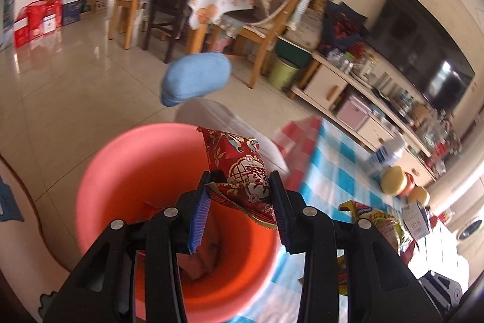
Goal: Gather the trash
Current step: 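Carry both held bags over the pink bucket and open both tools to drop them, then bring both tools back over the table toward the white packet and red bag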
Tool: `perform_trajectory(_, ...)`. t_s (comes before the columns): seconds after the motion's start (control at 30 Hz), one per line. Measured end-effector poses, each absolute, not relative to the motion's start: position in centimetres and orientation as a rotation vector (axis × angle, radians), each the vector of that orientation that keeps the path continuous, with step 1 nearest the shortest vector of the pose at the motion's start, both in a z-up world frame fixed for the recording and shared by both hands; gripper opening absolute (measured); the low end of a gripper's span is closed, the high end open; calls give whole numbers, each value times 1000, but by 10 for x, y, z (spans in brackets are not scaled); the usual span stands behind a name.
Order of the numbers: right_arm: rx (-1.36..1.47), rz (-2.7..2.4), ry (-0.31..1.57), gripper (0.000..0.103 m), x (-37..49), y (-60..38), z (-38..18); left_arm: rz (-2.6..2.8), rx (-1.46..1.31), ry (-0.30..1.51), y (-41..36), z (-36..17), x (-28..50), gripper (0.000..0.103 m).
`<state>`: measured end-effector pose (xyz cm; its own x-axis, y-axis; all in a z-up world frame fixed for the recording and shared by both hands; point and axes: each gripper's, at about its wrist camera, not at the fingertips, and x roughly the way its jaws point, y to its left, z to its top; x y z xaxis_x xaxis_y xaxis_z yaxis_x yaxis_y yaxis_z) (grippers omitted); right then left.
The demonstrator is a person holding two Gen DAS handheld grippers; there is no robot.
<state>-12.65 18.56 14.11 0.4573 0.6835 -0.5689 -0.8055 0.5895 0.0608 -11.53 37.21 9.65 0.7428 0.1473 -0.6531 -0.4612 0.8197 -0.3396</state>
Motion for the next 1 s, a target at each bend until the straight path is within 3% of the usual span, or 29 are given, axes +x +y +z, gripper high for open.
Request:
perform_trajectory(0.33, -306, 1051, 637, 11, -125, 258, 115, 475, -561, 679, 421, 86, -124, 41)
perform_trajectory(0.37, -307, 1057, 648, 16, -125, 261, 112, 489, -546, 690, 422, 85, -123, 44)
perform_trajectory(0.43, -297, 1044, 666, 37, -124, 260, 108, 512, -525, 704, 420, 85, -124, 68)
perform_trajectory(0.47, -282, 1037, 670, 49, -124, 257, 108, 523, -519, 704, 419, 86, -124, 71)
perform_trajectory(0.5, -271, 1031, 670, 54, -124, 251, 108, 528, -510, 701, 418, 87, -124, 71)
perform_trajectory(0.67, -249, 945, 665, 70, -126, 219, 108, 526, -467, 710, 405, 89, -117, 80)
perform_trajectory(1.0, -234, 779, 665, 83, -126, 145, 107, 446, -360, 724, 362, 94, -97, 89)
